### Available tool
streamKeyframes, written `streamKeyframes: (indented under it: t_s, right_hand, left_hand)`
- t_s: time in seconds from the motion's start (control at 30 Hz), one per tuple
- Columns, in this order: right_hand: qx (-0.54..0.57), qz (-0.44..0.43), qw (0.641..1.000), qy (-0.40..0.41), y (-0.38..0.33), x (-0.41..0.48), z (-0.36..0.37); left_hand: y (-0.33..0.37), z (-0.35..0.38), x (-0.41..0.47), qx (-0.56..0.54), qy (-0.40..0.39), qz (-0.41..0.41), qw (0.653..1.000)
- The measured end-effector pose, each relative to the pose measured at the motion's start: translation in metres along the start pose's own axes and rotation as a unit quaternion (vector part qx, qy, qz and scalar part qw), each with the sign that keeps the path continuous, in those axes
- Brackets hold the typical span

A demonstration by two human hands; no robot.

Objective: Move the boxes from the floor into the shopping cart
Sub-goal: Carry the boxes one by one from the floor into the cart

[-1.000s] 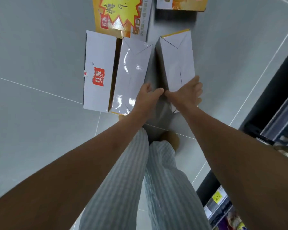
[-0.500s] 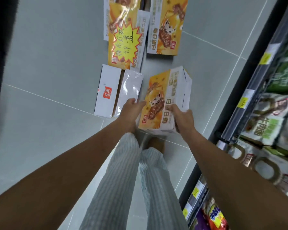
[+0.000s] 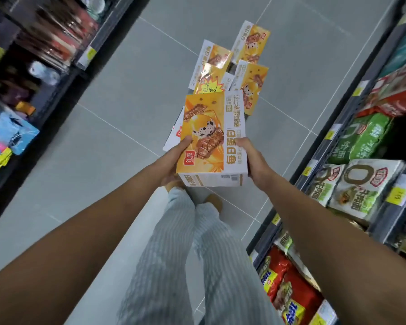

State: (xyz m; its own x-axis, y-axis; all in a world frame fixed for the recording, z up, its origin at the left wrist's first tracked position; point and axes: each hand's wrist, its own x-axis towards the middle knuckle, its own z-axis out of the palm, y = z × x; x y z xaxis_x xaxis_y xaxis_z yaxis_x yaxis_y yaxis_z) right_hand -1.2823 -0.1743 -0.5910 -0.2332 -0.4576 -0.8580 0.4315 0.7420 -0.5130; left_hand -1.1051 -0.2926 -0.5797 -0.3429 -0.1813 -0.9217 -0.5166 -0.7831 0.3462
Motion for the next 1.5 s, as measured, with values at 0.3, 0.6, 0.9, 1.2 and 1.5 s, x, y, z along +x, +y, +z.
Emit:
streamKeyframes:
  t_s: [0.3,0.6,0.9,1.2,1.5]
  right_hand:
    - [-0.131,-0.062,0.978,-0.149,-0.064,-0.096,0.125]
    - [-0.265,-0.037,0.927,-0.263,-0.064,-0.176,0.338]
    - [-0.477,-0.081,0.798,-0.359,0.013,-0.267,0.564]
    - [-0.594,-0.093,0.663,-0.445,0.106,-0.342,0.735]
    - [-0.644,-0.082,0.537,-0.538,0.223,-0.412,0.894]
  left_hand:
    - [-0.036,-0.091,-0.144,-0.216,0.022,0.149,0.965]
    - [-0.131,-0.238,-0.296,-0.278,0.156,0.231,0.919]
    - [-0.283,-0.364,-0.428,-0.411,0.29,0.275,0.819]
    - [-0.42,-0.408,-0.507,-0.578,0.359,0.306,0.665]
    - [-0.533,-0.46,-0.581,-0.679,0.437,0.298,0.51]
